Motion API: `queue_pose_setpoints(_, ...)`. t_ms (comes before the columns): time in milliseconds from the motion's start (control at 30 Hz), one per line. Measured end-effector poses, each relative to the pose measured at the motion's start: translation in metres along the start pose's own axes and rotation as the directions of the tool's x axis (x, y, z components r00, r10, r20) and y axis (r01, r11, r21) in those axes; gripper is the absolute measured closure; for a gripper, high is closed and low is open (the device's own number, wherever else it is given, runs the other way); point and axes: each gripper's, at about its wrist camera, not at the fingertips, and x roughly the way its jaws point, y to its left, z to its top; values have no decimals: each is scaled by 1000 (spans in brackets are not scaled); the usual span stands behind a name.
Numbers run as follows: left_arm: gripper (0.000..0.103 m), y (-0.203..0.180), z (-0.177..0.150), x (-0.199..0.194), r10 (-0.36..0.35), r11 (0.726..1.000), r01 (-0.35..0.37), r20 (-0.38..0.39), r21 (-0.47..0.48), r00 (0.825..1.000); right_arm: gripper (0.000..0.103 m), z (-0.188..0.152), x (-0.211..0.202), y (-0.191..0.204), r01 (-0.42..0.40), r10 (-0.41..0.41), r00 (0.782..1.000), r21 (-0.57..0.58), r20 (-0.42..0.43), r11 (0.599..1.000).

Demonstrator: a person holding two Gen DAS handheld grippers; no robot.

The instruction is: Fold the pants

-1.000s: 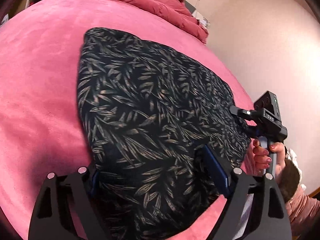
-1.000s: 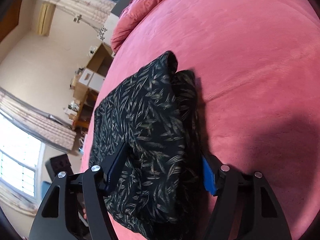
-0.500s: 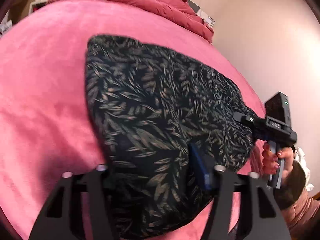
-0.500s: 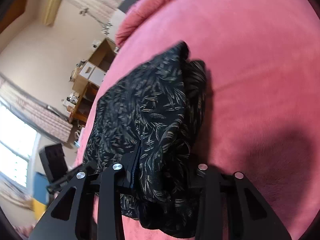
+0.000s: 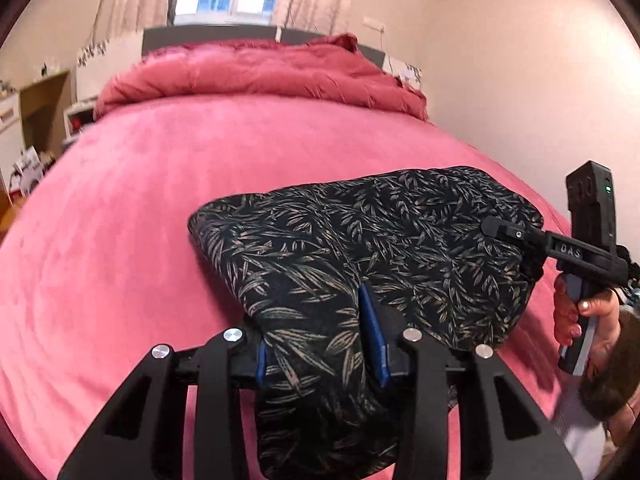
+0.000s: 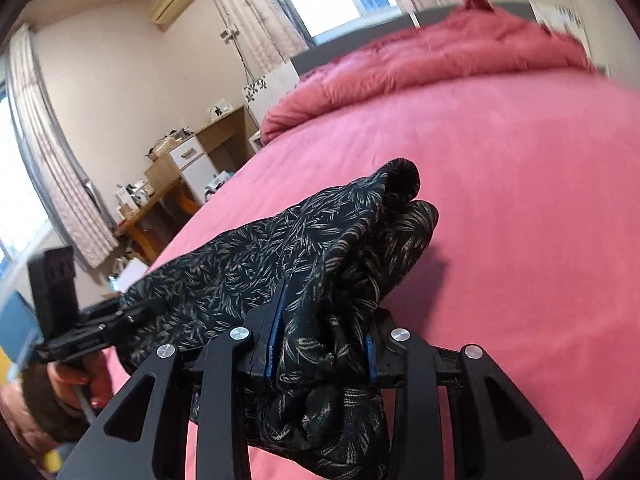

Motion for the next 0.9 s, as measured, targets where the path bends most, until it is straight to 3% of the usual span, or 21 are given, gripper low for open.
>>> queue_pose_setpoints(200,66,12,39,54,103,994,-105,62,30,993,73,36,40,-28,88,-84,992,-42,95,995)
queue_pose_setpoints(367,65,8,59,97,182,979,-190,108,68,977,72,49,78,-63,160,-160,982,10,96,987)
queue_pose_setpoints(400,62,11,59,103,196,977,-202,100,60,976,71,49,88,-77,165,-168,985,54,50,985)
queue_pose_setpoints(467,54,25,51,120,193,981,-194,27,21,981,54,46,103,-99,161,-156,987,160,-44,974)
queue_pose_setpoints(533,35,40,41,122,143,988,-142,8,-65,990,54,40,98,-121,84,-76,996,267,-41,960)
queue_pose_setpoints(600,21,55,33,117,116,981,-115,-3,-158,993,50,39,93,-118,119,-107,992,243,-62,963)
queue_pose_setpoints(700,17,65,20,110,76,971,-78,-16,-226,997,38,34,82,-104,225,-216,974,177,-69,958)
queue_pose_setpoints(767,14,62,13,106,103,970,-105,-23,-218,994,31,29,72,-96,295,-288,955,159,-70,942)
queue_pose_setpoints(833,13,56,6,95,140,966,-141,-22,-215,990,31,25,61,-89,319,-314,948,171,-57,932)
queue_pose_setpoints(900,5,46,6,90,209,955,-207,-15,-212,978,29,21,45,-72,347,-351,936,138,4,928)
